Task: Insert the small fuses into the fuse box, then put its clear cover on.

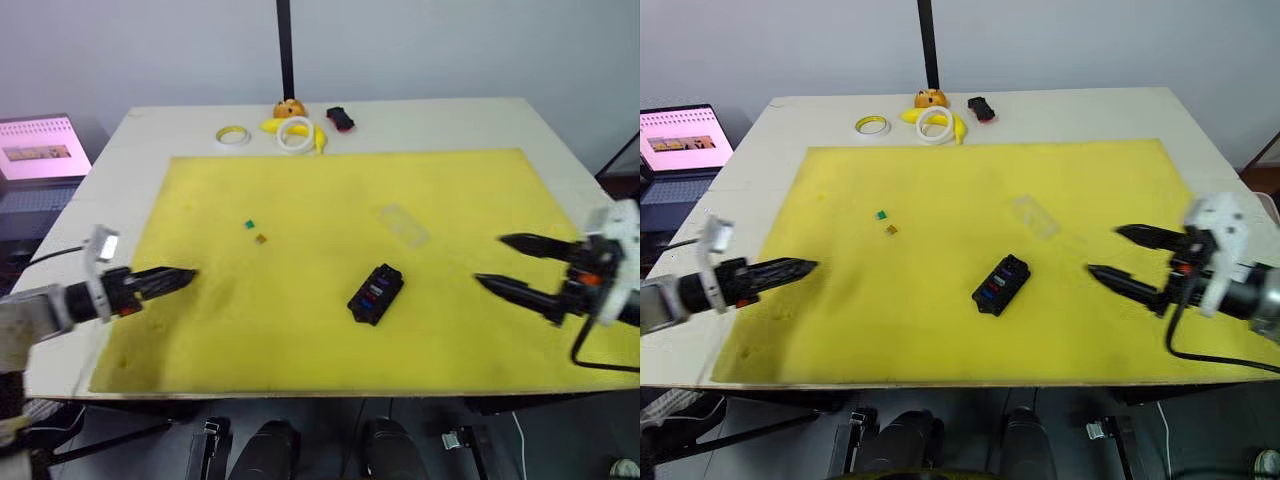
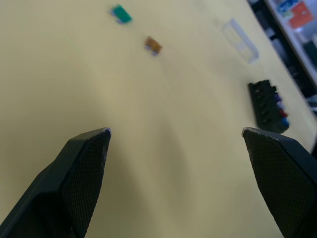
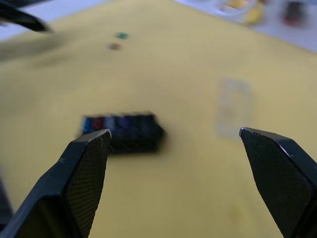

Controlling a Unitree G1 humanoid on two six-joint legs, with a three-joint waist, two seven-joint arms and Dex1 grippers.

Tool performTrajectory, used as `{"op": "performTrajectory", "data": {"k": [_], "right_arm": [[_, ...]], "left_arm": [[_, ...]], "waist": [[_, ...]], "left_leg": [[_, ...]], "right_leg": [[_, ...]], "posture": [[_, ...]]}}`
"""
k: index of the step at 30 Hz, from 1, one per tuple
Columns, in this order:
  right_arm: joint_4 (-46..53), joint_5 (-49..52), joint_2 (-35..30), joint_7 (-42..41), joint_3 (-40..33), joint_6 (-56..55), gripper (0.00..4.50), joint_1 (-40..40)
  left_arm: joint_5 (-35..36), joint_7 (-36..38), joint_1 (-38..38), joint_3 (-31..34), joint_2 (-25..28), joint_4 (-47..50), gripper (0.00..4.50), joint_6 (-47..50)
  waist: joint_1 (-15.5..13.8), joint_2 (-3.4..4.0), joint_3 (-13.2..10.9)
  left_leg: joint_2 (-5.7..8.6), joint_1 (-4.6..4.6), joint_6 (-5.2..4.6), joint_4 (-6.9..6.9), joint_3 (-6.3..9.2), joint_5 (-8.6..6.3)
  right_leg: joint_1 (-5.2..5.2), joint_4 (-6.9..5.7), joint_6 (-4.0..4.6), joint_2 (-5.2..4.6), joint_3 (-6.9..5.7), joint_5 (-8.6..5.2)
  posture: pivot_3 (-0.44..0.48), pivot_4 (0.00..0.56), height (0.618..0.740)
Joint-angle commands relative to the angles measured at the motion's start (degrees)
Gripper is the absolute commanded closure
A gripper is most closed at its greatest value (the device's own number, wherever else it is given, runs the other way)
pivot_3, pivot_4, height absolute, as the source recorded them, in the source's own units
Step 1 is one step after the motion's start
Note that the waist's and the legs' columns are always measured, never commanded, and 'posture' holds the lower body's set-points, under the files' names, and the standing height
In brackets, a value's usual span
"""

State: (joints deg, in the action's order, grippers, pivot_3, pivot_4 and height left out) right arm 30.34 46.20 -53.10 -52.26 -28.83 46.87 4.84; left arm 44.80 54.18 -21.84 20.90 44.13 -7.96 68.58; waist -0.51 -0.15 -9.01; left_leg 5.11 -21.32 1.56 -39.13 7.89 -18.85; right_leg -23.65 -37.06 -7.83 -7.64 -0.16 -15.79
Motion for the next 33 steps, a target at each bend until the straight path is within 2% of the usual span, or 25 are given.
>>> {"op": "performTrajectory", "data": {"k": [1,5,9,13,28,33], "right_arm": [[3.33,1.76,1.59,2.75,7.54,0.15,0.09,5.52],[3.45,0.09,4.88,5.35,15.92,-0.41,0.09,11.38],[1.77,-3.75,9.28,8.41,22.79,-2.17,0.09,16.29],[0.57,-6.73,11.72,10.30,25.93,-3.47,0.09,17.27],[0.33,-8.24,11.63,11.72,24.90,-3.86,0.09,16.64],[0.69,-8.36,11.83,11.85,24.84,-3.82,0.09,16.37]], "left_arm": [[2.58,-5.11,-7.43,-0.18,-2.86,-3.46,0.00,7.31],[1.81,-9.96,-14.05,-0.25,-7.51,-8.85,0.00,10.80],[1.51,-17.25,-21.58,5.08,-12.35,-19.85,0.00,12.68],[1.06,-21.95,-24.30,8.42,-15.18,-26.14,0.00,11.90],[0.53,-21.66,-23.39,7.62,-15.20,-28.20,0.00,12.77],[-0.40,-22.30,-23.31,8.37,-15.99,-30.49,0.00,9.52]], "waist": [[0.00,-0.06,-0.02],[0.30,-0.08,-0.01],[0.49,-0.10,-0.01],[1.12,-0.11,0.00],[1.30,-0.10,0.00],[1.29,-0.10,0.00]], "left_leg": [[0.01,-0.13,0.02,-0.03,0.00,0.01],[0.06,-0.14,0.01,0.01,-0.02,0.00],[0.05,-0.18,0.11,-0.02,-0.03,0.07],[0.07,-0.21,0.12,0.01,-0.02,0.07],[0.07,-0.27,0.12,0.03,-0.06,0.07],[0.07,-0.26,0.12,0.03,-0.06,0.07]], "right_leg": [[-0.11,-0.01,-0.01,0.00,0.00,0.01],[-0.20,-0.05,-0.01,-0.03,0.01,0.01],[-0.32,-0.15,-0.01,0.00,0.01,0.01],[-0.39,-0.20,-0.01,-0.03,0.01,0.01],[-0.50,-0.23,-0.01,-0.02,0.04,0.01],[-0.50,-0.23,-0.01,-0.02,0.04,0.01]], "posture": [[0.000,0.150,0.740],[0.000,0.150,0.740],[0.000,0.150,0.740],[0.000,0.150,0.740],[0.000,0.150,0.740],[0.000,0.150,0.740]]}}
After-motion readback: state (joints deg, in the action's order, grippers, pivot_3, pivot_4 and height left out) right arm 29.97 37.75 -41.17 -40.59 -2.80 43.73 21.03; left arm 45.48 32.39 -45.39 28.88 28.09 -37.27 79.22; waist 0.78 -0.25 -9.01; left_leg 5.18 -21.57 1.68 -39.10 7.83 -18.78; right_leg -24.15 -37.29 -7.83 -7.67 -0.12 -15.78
